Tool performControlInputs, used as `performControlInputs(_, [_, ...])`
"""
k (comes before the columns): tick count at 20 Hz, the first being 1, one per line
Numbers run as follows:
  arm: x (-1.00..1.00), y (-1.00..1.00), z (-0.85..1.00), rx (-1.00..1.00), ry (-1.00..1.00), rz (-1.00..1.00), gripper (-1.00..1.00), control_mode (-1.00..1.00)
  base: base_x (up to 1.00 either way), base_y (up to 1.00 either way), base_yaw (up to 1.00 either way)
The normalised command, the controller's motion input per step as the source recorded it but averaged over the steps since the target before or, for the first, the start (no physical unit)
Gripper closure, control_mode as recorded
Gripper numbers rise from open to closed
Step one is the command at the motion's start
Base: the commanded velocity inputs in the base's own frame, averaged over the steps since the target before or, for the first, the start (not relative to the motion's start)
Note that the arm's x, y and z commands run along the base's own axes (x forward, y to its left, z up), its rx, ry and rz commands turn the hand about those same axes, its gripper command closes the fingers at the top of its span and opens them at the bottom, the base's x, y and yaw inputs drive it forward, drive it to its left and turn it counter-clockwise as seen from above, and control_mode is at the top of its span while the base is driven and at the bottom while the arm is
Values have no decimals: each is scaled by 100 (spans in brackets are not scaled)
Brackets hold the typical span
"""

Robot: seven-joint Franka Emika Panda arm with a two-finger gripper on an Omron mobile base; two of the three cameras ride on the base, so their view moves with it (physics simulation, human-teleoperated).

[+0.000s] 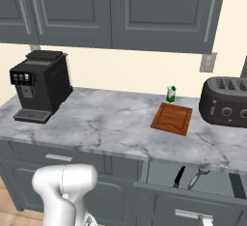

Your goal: Open the drawer on the right and place the cutting tools on the cutting board.

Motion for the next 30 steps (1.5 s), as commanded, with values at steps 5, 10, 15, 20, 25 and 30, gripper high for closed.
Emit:
performControlInputs(5, [-5, 6, 58, -6, 6, 8, -100, -100, 0, 0, 0])
performControlInputs(10, [0, 13, 53, -7, 16, 6, -100, -100, 0, 0, 0])
performControlInputs(15, [0, 18, 39, -7, 18, 4, -100, -100, 0, 0, 0])
performControlInputs(20, [7, 21, 16, -5, 15, 1, -100, -100, 0, 0, 0])
performControlInputs(25, [31, 18, 16, -1, 24, 2, -100, -100, 0, 0, 0])
performControlInputs(30, [31, 15, 10, 0, 25, 0, -100, -100, 0, 0, 0])
